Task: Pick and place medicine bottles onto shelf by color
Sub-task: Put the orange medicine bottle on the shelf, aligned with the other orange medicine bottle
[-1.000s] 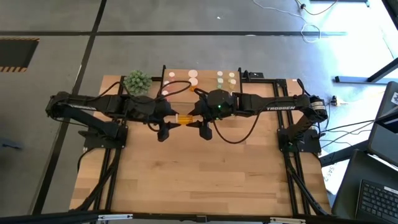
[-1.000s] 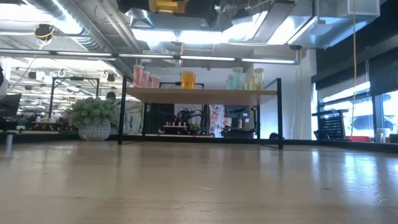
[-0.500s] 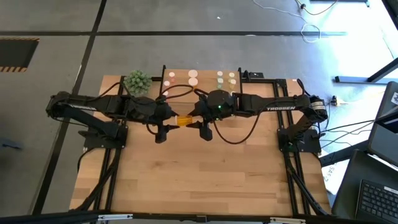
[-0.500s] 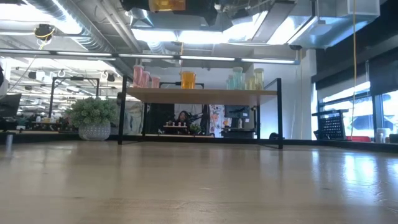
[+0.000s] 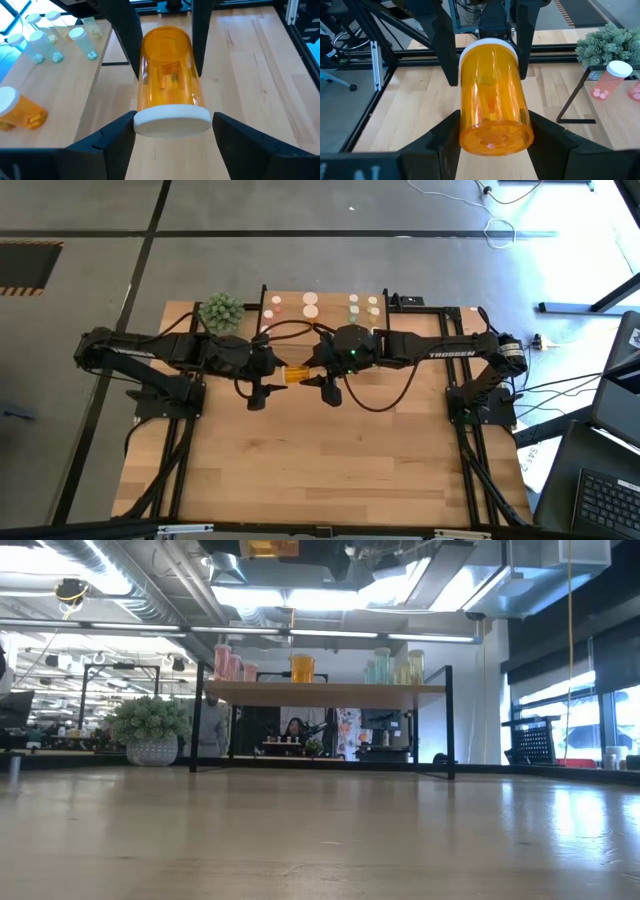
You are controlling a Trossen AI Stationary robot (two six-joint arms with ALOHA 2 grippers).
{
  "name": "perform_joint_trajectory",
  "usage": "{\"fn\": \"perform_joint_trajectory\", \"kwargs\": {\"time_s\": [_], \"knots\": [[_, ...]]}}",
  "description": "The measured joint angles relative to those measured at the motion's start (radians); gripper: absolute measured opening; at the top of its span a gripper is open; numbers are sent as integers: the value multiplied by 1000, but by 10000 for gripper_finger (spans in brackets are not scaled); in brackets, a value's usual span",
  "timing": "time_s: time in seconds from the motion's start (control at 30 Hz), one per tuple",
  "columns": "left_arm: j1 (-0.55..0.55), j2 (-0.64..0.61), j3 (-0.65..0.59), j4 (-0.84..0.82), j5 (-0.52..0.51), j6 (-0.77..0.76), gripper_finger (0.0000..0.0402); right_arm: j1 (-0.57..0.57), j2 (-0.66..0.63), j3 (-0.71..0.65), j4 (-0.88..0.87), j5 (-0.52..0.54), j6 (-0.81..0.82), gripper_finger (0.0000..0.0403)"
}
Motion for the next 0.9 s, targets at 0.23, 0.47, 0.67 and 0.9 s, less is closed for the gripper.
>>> {"fn": "perform_joint_trajectory", "kwargs": {"time_s": [0.23, 0.47, 0.67, 0.9], "knots": [[0, 0, 0, 1, -24, 0, 258, -1, 0, 0, 2, 7, 0, 193], [-1, 0, 0, 3, -39, 0, 260, -1, 0, 0, 2, 8, -1, 193], [-1, 0, 0, 5, -42, 0, 261, -2, -5, 0, -9, 8, 0, 193], [-1, -1, 0, 7, -44, 0, 261, -2, -24, 0, -20, 8, 3, 193]]}}
